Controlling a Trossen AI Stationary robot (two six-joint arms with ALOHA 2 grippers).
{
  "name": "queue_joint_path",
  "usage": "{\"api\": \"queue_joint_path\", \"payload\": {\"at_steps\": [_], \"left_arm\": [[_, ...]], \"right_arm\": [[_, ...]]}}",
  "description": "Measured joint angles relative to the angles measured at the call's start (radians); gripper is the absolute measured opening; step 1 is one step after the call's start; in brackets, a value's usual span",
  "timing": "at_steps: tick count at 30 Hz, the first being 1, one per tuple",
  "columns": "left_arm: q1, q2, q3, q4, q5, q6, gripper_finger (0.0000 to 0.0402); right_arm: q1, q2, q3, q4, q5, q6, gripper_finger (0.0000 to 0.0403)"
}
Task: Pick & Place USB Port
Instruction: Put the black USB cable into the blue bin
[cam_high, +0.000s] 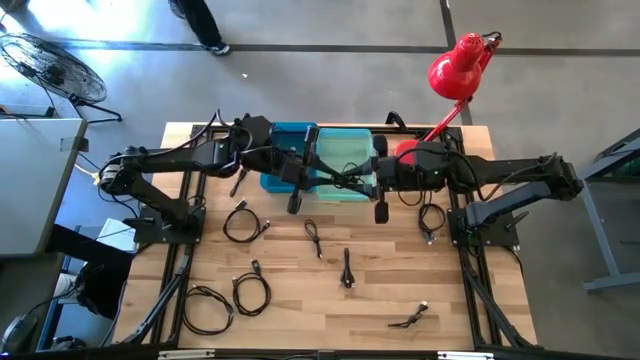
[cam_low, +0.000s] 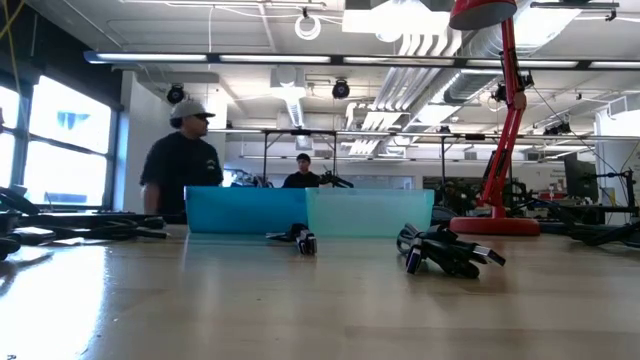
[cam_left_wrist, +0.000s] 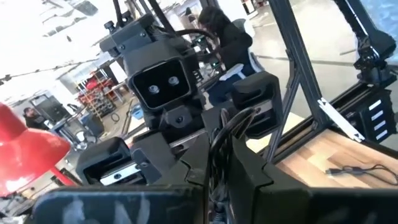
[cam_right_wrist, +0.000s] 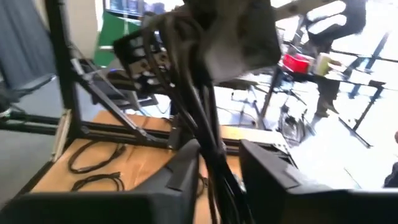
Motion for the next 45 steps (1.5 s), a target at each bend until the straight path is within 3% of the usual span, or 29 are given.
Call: {"api": "queue_joint_path", "payload": {"at_steps": [5,7,10,16,20,22,25,29,32,36,45], "left_arm": [[0.000,-0.041,0.000,-0.073,-0.030,0.003,0.0027],[-0.002,-0.073,0.000,-0.137,-0.090,0.029,0.0027],[-0.003,-0.132,0.000,-0.272,-0.251,0.124,0.0027],[0.029,-0.211,0.000,-0.590,-0.683,0.305,0.0027],[0.143,-0.215,0.000,-0.801,-0.790,0.346,0.0027],[0.245,-0.195,0.000,-0.905,-0.769,0.306,0.0027],[0.407,-0.146,-0.005,-0.964,-0.570,0.204,0.0027],[0.559,-0.088,-0.044,-0.861,-0.268,0.108,0.0027],[0.625,-0.025,-0.074,-0.793,-0.146,0.030,0.0027],[0.662,0.070,-0.083,-0.775,-0.075,-0.038,0.0027],[0.660,0.279,-0.085,-0.736,-0.049,-0.053,0.0027]], "right_arm": [[0.006,-0.013,-0.001,-0.008,0.056,0.000,0.0169],[0.011,-0.025,-0.001,-0.008,0.089,0.000,0.0185],[0.018,-0.042,-0.001,-0.009,0.156,-0.004,0.0202],[0.021,-0.083,-0.001,-0.019,0.204,-0.007,0.0206],[0.021,-0.093,-0.001,-0.018,0.205,-0.009,0.0206],[0.019,-0.093,-0.001,-0.017,0.205,-0.009,0.0205],[0.018,-0.092,-0.001,-0.018,0.204,-0.009,0.0204],[0.018,-0.091,-0.001,-0.020,0.204,-0.009,0.0204],[0.018,-0.091,-0.001,-0.021,0.204,-0.003,0.0204],[0.022,-0.091,-0.001,-0.045,0.204,0.023,0.0204],[0.022,-0.090,-0.001,-0.125,0.202,0.101,0.0205]]}}
